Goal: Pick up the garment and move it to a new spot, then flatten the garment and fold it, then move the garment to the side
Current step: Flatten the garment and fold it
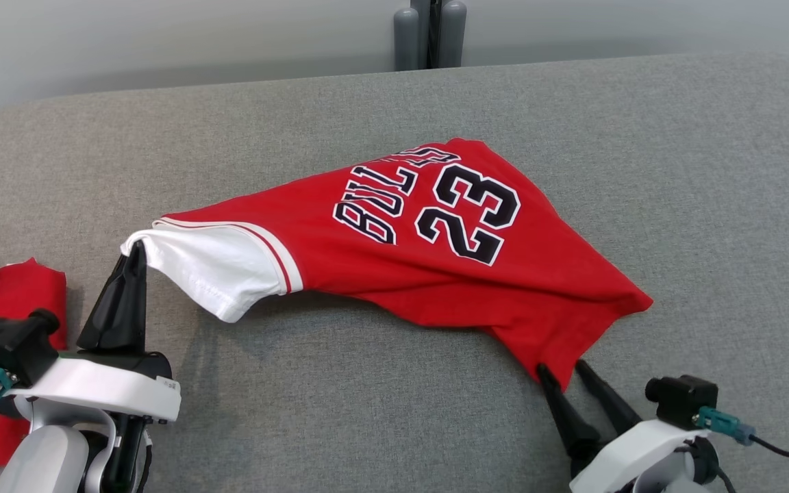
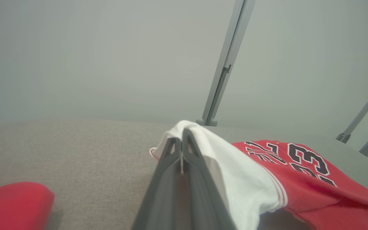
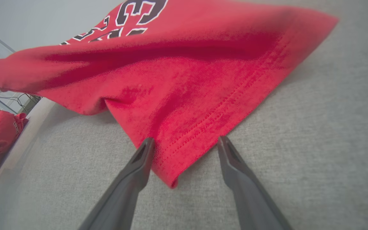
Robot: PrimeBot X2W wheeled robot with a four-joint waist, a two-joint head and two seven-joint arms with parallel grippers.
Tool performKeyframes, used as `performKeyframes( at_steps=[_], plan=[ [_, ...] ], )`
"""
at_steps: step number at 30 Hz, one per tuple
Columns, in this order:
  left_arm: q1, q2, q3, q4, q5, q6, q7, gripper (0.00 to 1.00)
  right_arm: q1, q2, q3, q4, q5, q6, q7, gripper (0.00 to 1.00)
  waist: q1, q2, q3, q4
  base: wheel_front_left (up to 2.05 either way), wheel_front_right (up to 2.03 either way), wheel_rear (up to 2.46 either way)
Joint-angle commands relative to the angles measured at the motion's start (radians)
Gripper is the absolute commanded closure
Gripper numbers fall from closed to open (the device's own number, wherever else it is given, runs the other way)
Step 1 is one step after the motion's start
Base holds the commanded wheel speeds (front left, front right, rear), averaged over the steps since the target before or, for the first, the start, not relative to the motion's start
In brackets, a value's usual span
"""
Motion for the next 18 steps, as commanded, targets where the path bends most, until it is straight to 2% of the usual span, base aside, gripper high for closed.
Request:
performKeyframes(
  at_steps=[1, 8, 9, 10, 11, 12, 15, 18],
  plan=[
    [-0.02, 0.005, 0.004, 0.002, 0.005, 0.004, -0.006, 1.0, 0.015, -0.017, 0.029, -0.004, 0.022, 0.0, -0.001, 0.0, 0.0, 0.0, 0.0, 0.001, 0.0, 0.0, 0.0],
    [-0.027, 0.003, -0.003, 0.014, 0.008, -0.002, -0.018, 1.0, -0.022, -0.041, 0.155, 0.01, 0.122, 0.0, 0.0, 0.0, 0.0, 0.0, -0.009, 0.003, 0.0, 0.0, 0.0],
    [-0.028, 0.003, -0.004, 0.015, 0.008, -0.003, -0.019, 1.0, -0.028, -0.044, 0.162, 0.012, 0.128, 0.0, 0.0, 0.54, 0.0, 0.0, -0.011, 0.004, 0.0, 0.0, 0.0],
    [-0.028, 0.003, -0.004, 0.017, 0.008, -0.004, -0.019, 1.0, -0.033, -0.048, 0.172, 0.014, 0.133, 0.0, 0.0, 0.93, 0.0, 0.0, -0.013, 0.004, 0.0, 0.0, 0.0],
    [-0.028, 0.003, -0.004, 0.017, 0.008, -0.004, -0.019, 1.0, -0.033, -0.048, 0.172, 0.014, 0.133, 0.0, 0.0, 0.93, 0.0, 0.0, -0.013, 0.004, 0.0, 0.0, 0.0],
    [-0.029, 0.004, -0.006, 0.018, 0.009, -0.005, -0.02, 1.0, -0.039, -0.053, 0.183, 0.016, 0.131, 0.0, -0.001, 1.0, 0.0, 0.0, -0.015, 0.006, 0.0, 0.0, 0.0],
    [-0.037, 0.01, -0.007, 0.015, 0.015, -0.01, -0.024, 1.0, -0.055, -0.069, 0.169, 0.001, 0.12, 0.0, -0.001, 1.0, 0.0, 0.0, -0.021, 0.011, 0.0, 0.0, 0.0],
    [-0.051, 0.02, -0.001, 0.001, 0.015, -0.013, -0.028, 1.0, -0.047, -0.09, 0.097, -0.048, 0.099, 0.0, -0.001, 1.0, 0.0, 0.0, -0.028, 0.013, 0.0, 0.0, 0.0]
  ],
)
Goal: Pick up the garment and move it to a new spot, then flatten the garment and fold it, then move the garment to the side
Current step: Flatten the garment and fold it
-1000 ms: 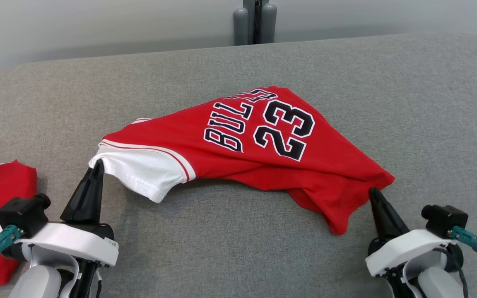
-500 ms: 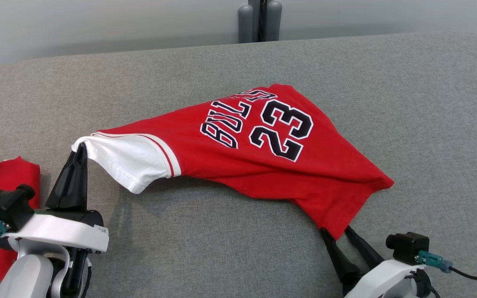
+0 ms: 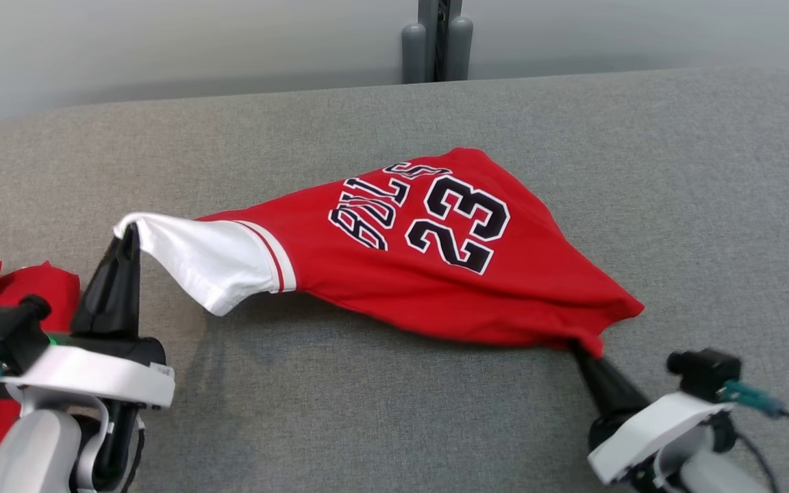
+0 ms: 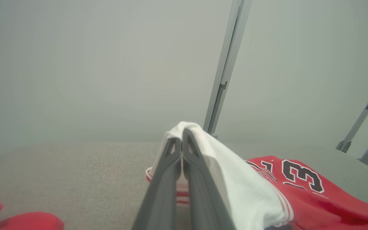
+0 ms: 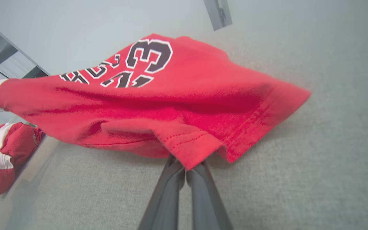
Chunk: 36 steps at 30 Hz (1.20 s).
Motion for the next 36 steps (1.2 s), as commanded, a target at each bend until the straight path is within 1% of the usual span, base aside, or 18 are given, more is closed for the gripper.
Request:
performKeyframes(
  at_steps=[1, 4, 8, 13, 20, 24, 28, 32, 36],
  plan=[
    [-0.021, 0.01, 0.008, -0.007, 0.0, -0.002, -0.007, 1.0, 0.002, -0.013, -0.023, -0.016, -0.011, 0.0, -0.001, 1.0, 0.0, 0.0, -0.004, 0.0, 0.0, 0.0, 0.0],
    [-0.044, 0.03, 0.014, -0.031, -0.012, -0.026, 0.003, 1.0, 0.011, -0.045, -0.12, -0.1, -0.02, 0.0, -0.001, 1.0, 0.0, 0.0, -0.018, -0.005, 0.0, 0.0, 0.0],
    [-0.081, 0.052, 0.028, -0.077, -0.046, -0.056, 0.025, 1.0, -0.013, -0.107, -0.188, -0.193, -0.025, 0.0, -0.001, 1.0, 0.0, 0.0, -0.041, -0.014, 0.0, 0.0, 0.0],
    [-0.148, 0.071, 0.03, -0.139, -0.1, -0.09, 0.073, 1.0, -0.076, -0.188, -0.204, -0.253, 0.017, 0.0, -0.001, 1.0, 0.0, 0.0, -0.075, -0.019, 0.0, 0.0, 0.0],
    [-0.279, 0.087, 0.01, -0.204, -0.175, -0.117, 0.155, 1.0, -0.215, -0.277, -0.205, -0.308, 0.093, 0.0, -0.001, 1.0, 0.0, 0.0, -0.105, -0.016, 0.0, 0.0, 0.0],
    [-0.353, 0.095, 0.001, -0.222, -0.222, -0.126, 0.196, 1.0, -0.291, -0.311, -0.195, -0.312, 0.131, 0.0, -0.001, 1.0, 0.0, 0.0, -0.12, -0.016, 0.0, 0.0, 0.0],
    [-0.422, 0.113, -0.005, -0.216, -0.252, -0.132, 0.239, 1.0, -0.373, -0.344, -0.169, -0.285, 0.18, 0.0, 0.009, 1.0, 0.0, 0.0, -0.138, -0.021, 0.0, 0.0, 0.0],
    [-0.496, 0.131, -0.001, -0.183, -0.287, -0.133, 0.283, 1.0, -0.451, -0.385, -0.153, -0.249, 0.211, 0.0, 0.038, 1.0, 0.0, 0.0, -0.15, -0.022, 0.0, 0.0, 0.0],
    [-0.565, 0.14, -0.012, -0.136, -0.318, -0.136, 0.328, 1.0, -0.525, -0.403, -0.122, -0.208, 0.224, 0.0, 0.086, 1.0, 0.0, 0.0, -0.146, -0.02, 0.0, 0.0, 0.0]
  ],
)
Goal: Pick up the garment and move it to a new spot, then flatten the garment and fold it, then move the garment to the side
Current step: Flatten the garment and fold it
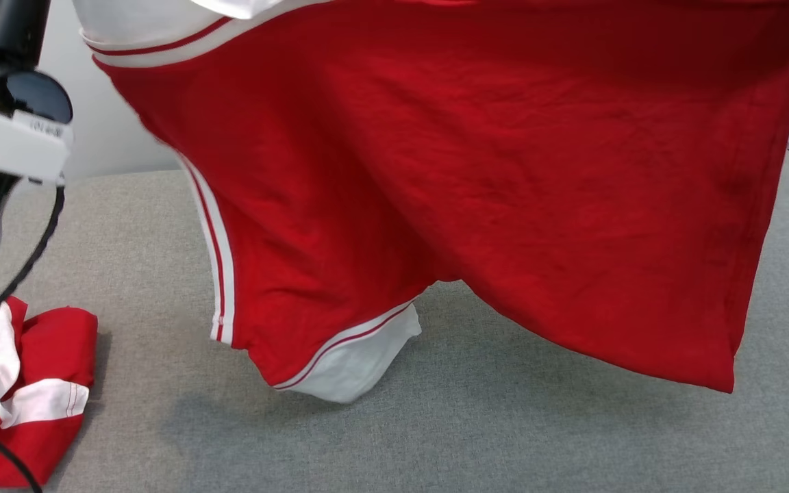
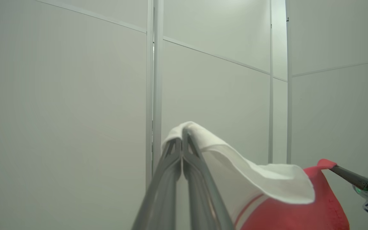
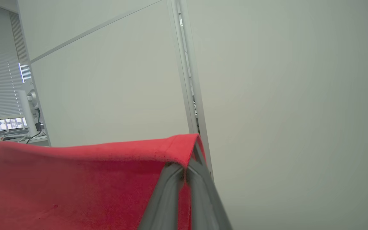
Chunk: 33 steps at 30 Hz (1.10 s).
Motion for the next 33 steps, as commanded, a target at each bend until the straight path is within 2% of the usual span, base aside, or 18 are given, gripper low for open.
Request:
performKeyframes(
  at_steps=[1, 5, 11, 16, 20, 23, 27, 33],
  plan=[
    [-0.052, 0.004, -0.008, 0.039, -0.016, -0.004, 0.02, 1.0, -0.046, -0.001, 0.021, 0.03, 0.006, 0.0, 0.034, 1.0, 0.0, -0.0001, 0.01, 0.002, 0.0, 0.0, 0.0],
    [-0.13, 0.004, -0.029, 0.121, -0.004, -0.007, 0.036, 1.0, -0.126, 0.018, 0.074, 0.082, -0.017, 0.0, 0.092, 1.0, 0.0, -0.0001, 0.036, 0.002, 0.0, 0.0, 0.0],
    [-0.337, -0.025, -0.097, 0.344, 0.098, -0.008, -0.008, 1.0, -0.345, 0.103, 0.162, 0.257, -0.097, 0.0, 0.147, 1.0, 0.0, -0.0001, 0.15, 0.015, 0.0, 0.0, 0.0],
    [-0.573, -0.063, -0.14, 0.534, 0.218, -0.009, -0.126, 1.0, -0.587, 0.194, 0.194, 0.459, -0.224, 0.0, 0.083, 1.0, 0.0, -0.0001, 0.3, 0.03, 0.0, 0.0, 0.0],
    [-0.75, -0.101, -0.172, 0.668, 0.322, -0.002, -0.269, 1.0, -0.78, 0.263, 0.184, 0.636, -0.343, 0.0, -0.022, 1.0, 0.0, -0.0001, 0.432, 0.05, 0.0, 0.0, 0.0],
    [-0.855, -0.134, -0.187, 0.754, 0.372, -0.003, -0.334, 1.0, -0.897, 0.297, 0.173, 0.73, -0.437, 0.0, -0.063, 1.0, 0.0, -0.0001, 0.518, 0.07, 0.0, 0.0, 0.0],
    [-0.895, -0.177, -0.196, 0.817, 0.4, -0.007, -0.358, 1.0, -0.981, 0.301, 0.126, 0.778, -0.534, 0.0, -0.071, 1.0, 0.0, -0.0001, 0.618, 0.103, 0.0, 0.0, 0.0],
    [-0.769, -0.212, -0.168, 0.701, 0.412, -0.01, -0.359, 1.0, -0.879, 0.313, 0.031, 0.781, -0.614, 0.0, -0.071, 1.0, 0.0, -0.0001, 0.679, 0.129, 0.0, 0.0, 0.0]
  ],
)
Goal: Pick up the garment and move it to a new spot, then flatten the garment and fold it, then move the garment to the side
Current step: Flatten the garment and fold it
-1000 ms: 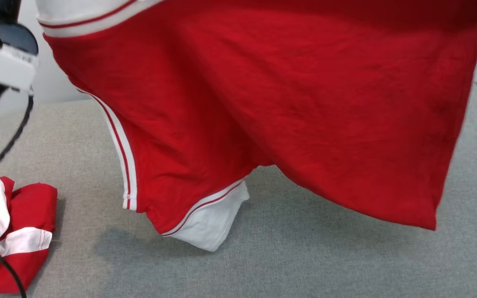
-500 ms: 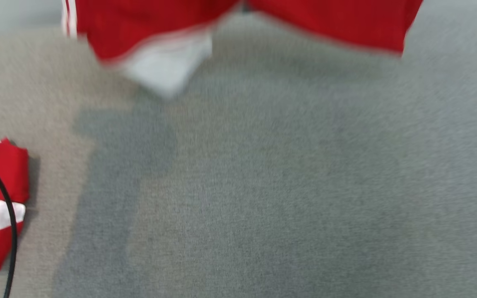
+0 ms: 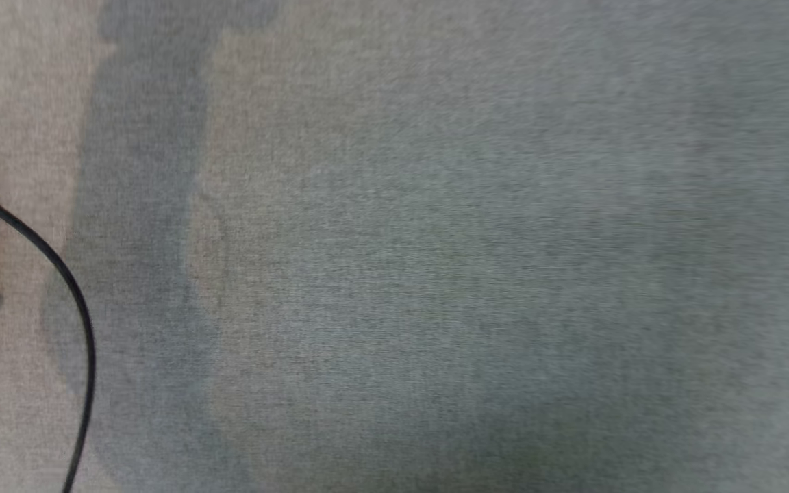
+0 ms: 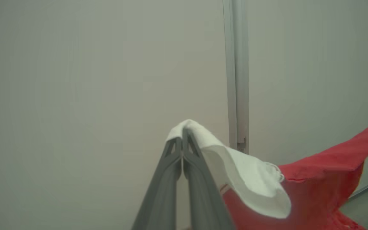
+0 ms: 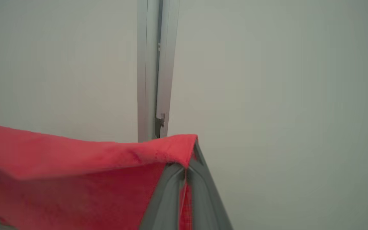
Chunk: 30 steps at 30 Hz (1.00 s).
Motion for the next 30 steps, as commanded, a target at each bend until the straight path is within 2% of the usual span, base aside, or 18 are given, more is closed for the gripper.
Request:
performKeyframes(
  at_steps=[1, 7, 11, 14, 22, 30],
  plan=[
    [0.051, 0.003, -0.01, -0.037, -0.007, -0.006, -0.003, 1.0, 0.048, 0.0, -0.013, -0.01, -0.007, 0.0, -0.006, 1.0, 0.0, 0.0, 0.039, 0.034, 0.0, 0.0, 0.0],
    [0.3, 0.069, -0.056, -0.219, -0.074, -0.004, -0.003, 1.0, 0.252, -0.013, 0.005, -0.083, 0.039, 0.0, -0.006, 1.0, 0.0, 0.0, -0.006, 0.027, 0.0, 0.0, 0.0],
    [0.537, 0.138, -0.055, -0.368, -0.114, -0.004, -0.004, 1.0, 0.436, -0.069, 0.048, -0.175, 0.129, 0.0, -0.006, 1.0, 0.0, 0.0, -0.061, 0.019, 0.0, 0.0, 0.0],
    [0.631, 0.155, -0.038, -0.426, -0.118, -0.004, -0.004, 1.0, 0.505, -0.095, 0.054, -0.214, 0.169, 0.0, -0.006, 1.0, 0.0, 0.0, -0.085, 0.017, 0.0, 0.0, 0.0],
    [1.018, 0.156, 0.03, -0.621, -0.069, 0.02, -0.004, 1.0, 0.831, -0.172, 0.024, -0.397, 0.285, 0.0, -0.006, 1.0, 0.0, 0.0, -0.207, 0.008, 0.0, 0.0, 0.0],
    [1.315, 0.143, 0.003, -0.745, -0.053, 0.057, -0.004, 1.0, 1.138, -0.198, -0.09, -0.541, 0.276, 0.0, -0.006, 1.0, 0.0, 0.0, -0.308, 0.011, 0.0, 0.0, 0.0]
  ],
)
